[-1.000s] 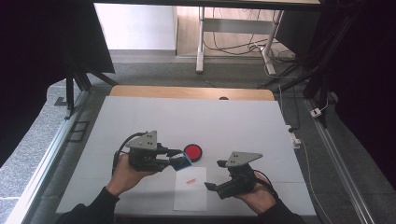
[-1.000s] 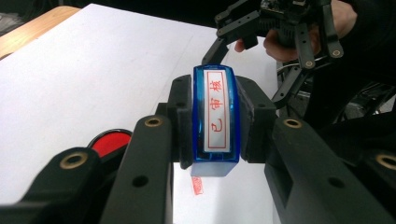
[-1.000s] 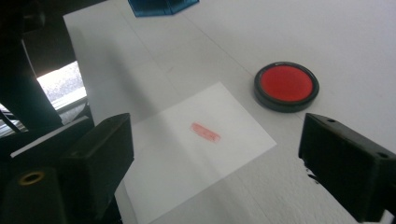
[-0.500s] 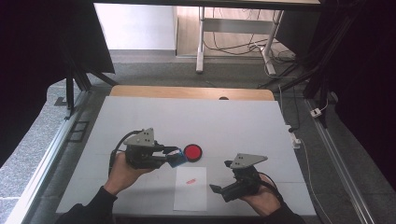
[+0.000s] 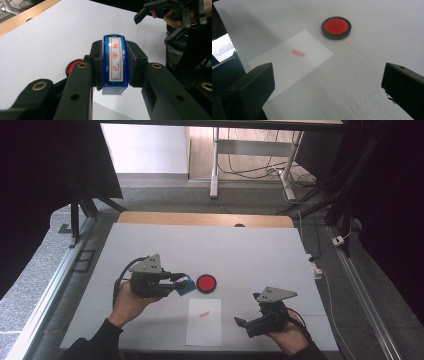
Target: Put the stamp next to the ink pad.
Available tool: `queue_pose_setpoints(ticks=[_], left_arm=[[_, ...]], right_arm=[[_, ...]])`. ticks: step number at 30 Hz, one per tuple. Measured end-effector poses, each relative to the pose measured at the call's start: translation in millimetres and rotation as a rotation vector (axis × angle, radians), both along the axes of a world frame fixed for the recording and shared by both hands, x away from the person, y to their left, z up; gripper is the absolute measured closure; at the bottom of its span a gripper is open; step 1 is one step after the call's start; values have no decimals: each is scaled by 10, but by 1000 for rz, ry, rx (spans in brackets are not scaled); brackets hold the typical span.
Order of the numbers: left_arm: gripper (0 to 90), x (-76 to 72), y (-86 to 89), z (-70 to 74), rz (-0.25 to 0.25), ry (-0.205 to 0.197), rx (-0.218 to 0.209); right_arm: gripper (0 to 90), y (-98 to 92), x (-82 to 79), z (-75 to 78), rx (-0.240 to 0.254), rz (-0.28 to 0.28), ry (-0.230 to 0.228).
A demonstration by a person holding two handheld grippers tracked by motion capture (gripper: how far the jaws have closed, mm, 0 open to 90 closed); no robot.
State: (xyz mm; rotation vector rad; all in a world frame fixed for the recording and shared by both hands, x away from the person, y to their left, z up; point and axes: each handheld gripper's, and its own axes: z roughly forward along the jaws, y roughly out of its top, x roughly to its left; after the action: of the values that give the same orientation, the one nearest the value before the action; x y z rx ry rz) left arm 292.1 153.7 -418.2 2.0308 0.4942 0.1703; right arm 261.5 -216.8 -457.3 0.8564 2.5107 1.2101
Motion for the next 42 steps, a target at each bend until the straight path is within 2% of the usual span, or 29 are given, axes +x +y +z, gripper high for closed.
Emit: queue_pose_setpoints(ticks=[11, 15, 19, 33, 42], left_arm=[[699, 22, 60, -1, 36, -1, 13], [700, 36, 99, -4, 58, 0, 19], [699, 53, 136, -10, 79, 1, 25], [699, 137, 279, -82, 172, 16, 66], [699, 207, 380, -158, 243, 36, 87]], right_arm=[[0, -156, -34, -15, -8, -74, 7], [0, -236, -48, -23, -27, -104, 0], [0, -312, -54, -26, -15, -131, 0], [0, -464, -104, -64, -55, -167, 26], [0, -561, -136, -41, -25, -196, 30]])
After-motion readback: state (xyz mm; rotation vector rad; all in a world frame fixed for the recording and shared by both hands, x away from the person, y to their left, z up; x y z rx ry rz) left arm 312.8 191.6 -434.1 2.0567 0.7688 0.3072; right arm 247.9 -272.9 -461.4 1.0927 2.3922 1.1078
